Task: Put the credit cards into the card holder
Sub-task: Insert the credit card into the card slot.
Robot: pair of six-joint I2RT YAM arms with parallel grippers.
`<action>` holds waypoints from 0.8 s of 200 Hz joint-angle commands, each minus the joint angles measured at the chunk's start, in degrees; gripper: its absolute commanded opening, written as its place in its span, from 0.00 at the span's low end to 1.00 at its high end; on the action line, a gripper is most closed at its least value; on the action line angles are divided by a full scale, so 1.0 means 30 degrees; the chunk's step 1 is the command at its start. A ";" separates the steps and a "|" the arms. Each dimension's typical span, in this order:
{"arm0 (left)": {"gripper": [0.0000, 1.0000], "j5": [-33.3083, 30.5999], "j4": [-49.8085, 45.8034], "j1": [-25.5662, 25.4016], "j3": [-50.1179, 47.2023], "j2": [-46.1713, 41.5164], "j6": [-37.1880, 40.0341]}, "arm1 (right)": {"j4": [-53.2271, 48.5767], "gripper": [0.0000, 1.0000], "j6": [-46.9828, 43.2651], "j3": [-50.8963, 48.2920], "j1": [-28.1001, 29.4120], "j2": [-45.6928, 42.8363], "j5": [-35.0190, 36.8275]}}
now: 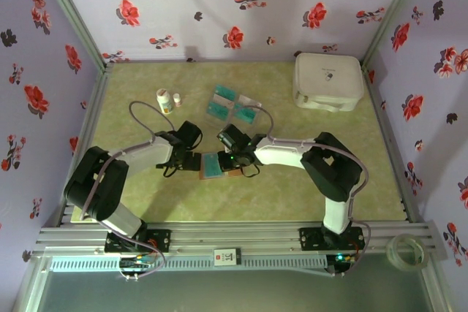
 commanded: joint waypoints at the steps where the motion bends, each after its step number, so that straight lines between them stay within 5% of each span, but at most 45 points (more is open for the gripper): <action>1: 1.00 0.0159 0.0167 -0.0377 0.0052 0.0632 0.0013 | 0.0282 0.11 0.0240 0.0290 0.0068 0.0519 -0.0376; 160: 1.00 0.0305 0.0564 -0.0878 -0.0505 0.0431 -0.0351 | 0.0028 0.12 0.0399 0.1438 0.0630 0.1131 -0.1001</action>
